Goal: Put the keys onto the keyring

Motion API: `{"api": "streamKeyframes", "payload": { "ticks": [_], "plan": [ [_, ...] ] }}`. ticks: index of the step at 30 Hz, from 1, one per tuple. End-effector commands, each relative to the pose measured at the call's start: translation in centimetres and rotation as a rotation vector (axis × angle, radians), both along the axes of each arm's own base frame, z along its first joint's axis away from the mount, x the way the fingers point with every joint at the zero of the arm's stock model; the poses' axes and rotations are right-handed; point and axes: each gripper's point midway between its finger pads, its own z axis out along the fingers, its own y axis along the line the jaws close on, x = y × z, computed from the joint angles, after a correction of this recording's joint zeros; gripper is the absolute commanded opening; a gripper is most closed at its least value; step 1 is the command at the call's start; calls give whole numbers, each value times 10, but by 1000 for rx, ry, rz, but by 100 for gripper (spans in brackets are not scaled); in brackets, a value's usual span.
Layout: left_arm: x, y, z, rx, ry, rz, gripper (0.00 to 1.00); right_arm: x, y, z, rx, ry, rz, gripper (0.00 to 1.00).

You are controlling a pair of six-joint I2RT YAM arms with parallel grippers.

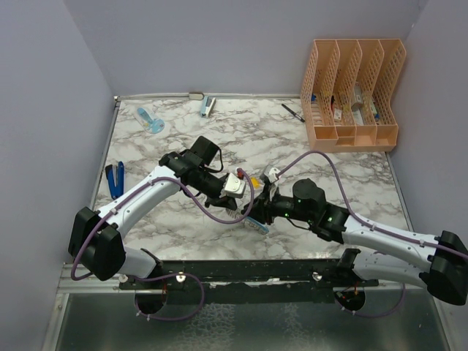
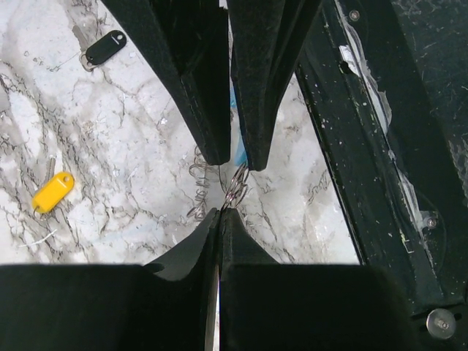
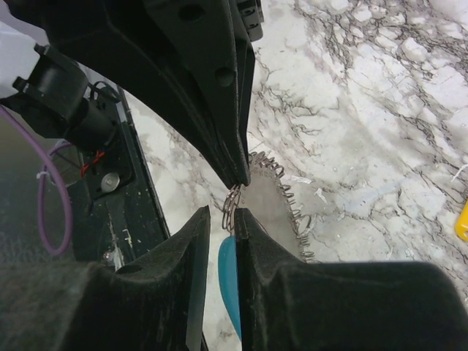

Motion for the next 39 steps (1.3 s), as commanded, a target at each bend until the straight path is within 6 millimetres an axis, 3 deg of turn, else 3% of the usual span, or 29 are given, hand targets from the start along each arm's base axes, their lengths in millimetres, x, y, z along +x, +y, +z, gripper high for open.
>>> {"api": "streamKeyframes", "payload": {
  "ticks": [1,20,22,25,32,39],
  "plan": [
    [6,-5,10,-26,-26,4,0,-8,6,26,54,14,43,21],
    [6,-6,14,-37,-29,3,0,8,8,-1,-30,29,-23,24],
    [6,-6,14,-38,-27,2,0,9,10,-3,-35,31,-17,22],
    [6,-6,13,-36,-26,2,0,11,12,-3,-39,26,-16,2],
    [5,-4,10,-30,-32,12,0,12,4,9,-16,-11,-43,1],
    [18,-7,17,-48,-42,77,0,10,-14,9,-5,-32,-91,1]
  ]
}}
